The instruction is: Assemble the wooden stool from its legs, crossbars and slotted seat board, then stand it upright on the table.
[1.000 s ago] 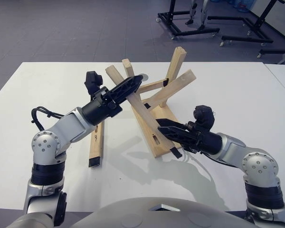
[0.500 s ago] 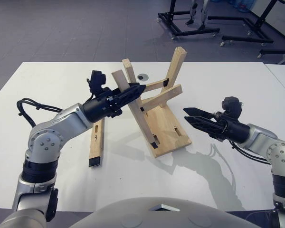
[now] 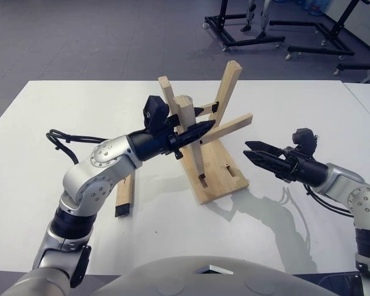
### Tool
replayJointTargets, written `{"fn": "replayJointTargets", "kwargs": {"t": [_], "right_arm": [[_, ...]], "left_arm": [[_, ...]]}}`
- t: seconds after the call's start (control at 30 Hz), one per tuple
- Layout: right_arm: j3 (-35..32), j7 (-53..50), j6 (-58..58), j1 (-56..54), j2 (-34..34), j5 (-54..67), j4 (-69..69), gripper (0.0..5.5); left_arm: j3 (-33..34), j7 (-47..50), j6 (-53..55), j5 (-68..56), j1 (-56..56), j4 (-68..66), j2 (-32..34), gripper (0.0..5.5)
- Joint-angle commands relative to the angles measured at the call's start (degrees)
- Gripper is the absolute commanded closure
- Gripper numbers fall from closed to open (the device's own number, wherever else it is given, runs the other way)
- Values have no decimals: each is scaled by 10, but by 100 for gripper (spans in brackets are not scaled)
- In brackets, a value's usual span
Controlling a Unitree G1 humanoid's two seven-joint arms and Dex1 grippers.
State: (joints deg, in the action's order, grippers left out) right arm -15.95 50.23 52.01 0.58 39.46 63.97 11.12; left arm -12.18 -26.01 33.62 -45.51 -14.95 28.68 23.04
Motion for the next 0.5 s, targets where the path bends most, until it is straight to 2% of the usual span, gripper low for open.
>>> {"fn": "replayJointTargets", "kwargs": {"t": [0.03,0.27,0.5], "right_arm": [[-1,-3,6,-5,-1,-9,-4,10],[-2,-10,12,-9,-9,-6,1,10],[-6,-9,10,-5,-10,-11,-4,10]], "left_arm": [[0,-8,-8,12,22,-9,-22,346],[-11,-28,-12,44,44,-10,-31,346],[-23,-75,-30,93,50,-21,-6,346]]}}
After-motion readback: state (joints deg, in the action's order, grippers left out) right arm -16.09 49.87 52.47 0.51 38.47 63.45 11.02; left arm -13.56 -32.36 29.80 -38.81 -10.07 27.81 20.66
